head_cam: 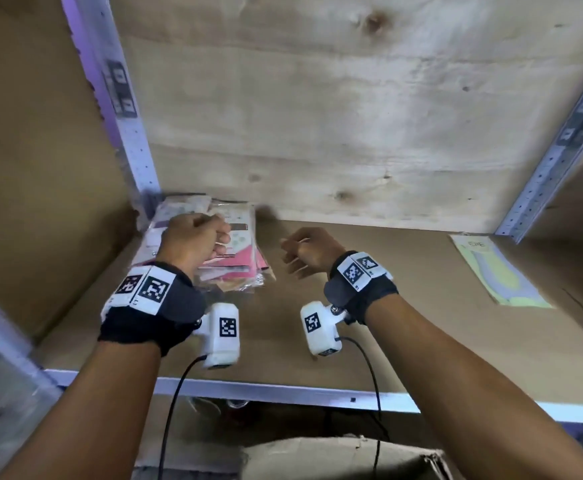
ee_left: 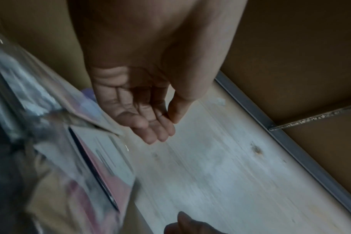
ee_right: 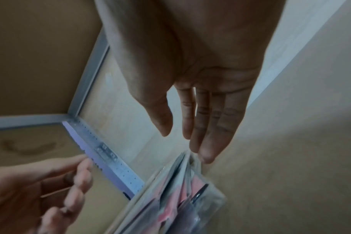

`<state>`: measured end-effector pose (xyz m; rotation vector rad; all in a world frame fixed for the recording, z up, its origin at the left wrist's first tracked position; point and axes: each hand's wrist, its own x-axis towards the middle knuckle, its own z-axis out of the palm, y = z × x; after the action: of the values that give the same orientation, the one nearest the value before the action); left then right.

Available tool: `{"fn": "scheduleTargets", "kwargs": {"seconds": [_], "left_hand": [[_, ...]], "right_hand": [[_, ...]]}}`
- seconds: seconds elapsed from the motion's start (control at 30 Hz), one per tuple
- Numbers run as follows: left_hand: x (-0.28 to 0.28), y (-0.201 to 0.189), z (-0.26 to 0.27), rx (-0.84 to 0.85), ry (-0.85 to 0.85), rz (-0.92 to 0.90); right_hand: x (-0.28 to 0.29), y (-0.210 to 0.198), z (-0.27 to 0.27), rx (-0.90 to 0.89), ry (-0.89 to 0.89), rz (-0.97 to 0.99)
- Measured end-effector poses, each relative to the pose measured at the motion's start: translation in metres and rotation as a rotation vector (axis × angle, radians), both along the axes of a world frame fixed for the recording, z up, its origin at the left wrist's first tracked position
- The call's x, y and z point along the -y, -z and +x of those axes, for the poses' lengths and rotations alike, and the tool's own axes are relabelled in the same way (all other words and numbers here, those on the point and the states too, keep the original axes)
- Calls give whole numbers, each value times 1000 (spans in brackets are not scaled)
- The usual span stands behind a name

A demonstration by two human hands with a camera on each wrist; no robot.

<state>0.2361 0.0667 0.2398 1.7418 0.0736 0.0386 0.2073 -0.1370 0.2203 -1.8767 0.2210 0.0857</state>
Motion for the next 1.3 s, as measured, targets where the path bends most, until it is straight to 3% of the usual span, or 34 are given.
{"fn": "scheduleTargets", "kwargs": {"seconds": [0.27,0.5,0.57,0.77,0.87,0.93,1.1,1.3], "left_hand": [[-32,-5,6,1,-38,-22],[-28,-10,-8,8,1,2],[-23,-9,-9,33,45,131],[7,2,-17,226,294,810],[41,12,-30,302,435,976],[61,15,-37,361,478,963],[93,9,-49,567,448,677],[131,11,-53,609,523,509]], "right_hand": [[-64,14,62,-7,-63,-177],[-47,29,43,3,-16,-173],[-32,26,27,-10,10,-99],[14,9,-45,52,187,359],[37,-7,-79,74,186,518],[53,-18,-95,72,170,586],[97,-29,-121,57,128,688],[140,-11,-129,269,167,941]]}}
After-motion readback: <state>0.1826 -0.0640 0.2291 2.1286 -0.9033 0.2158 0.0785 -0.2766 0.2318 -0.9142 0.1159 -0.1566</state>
